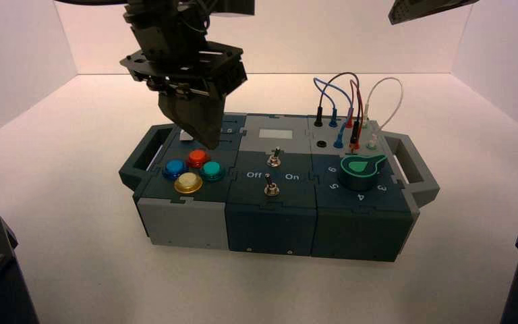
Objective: Push the green button with the left gripper.
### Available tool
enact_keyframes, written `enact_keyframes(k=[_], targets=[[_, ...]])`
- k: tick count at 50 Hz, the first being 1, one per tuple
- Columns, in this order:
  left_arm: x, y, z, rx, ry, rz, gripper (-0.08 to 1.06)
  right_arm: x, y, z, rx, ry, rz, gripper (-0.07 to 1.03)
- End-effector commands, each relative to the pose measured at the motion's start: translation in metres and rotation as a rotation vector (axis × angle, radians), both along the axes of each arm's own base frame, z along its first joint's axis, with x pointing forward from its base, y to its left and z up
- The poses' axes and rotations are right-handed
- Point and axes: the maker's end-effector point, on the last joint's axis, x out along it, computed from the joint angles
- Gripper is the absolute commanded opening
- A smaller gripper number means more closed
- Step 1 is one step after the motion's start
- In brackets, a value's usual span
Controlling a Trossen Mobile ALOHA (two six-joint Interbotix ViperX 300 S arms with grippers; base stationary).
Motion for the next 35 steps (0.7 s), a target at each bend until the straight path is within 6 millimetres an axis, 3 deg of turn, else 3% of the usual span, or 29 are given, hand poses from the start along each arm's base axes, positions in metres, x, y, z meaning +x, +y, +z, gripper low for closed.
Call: enact_keyframes(k=[1,35], targets=[[0.007,-0.011,0.005,-0.020,-0.017,-0.004,-0.03,0.005,0.007,0.017,0.028,-0.036,0.010,-0.02],[0.002,-0.006,-0.025,0.059,0.050,-0.012,-0.03,0.006,0.007,0.019,0.033,-0.043,0.012,-0.02]])
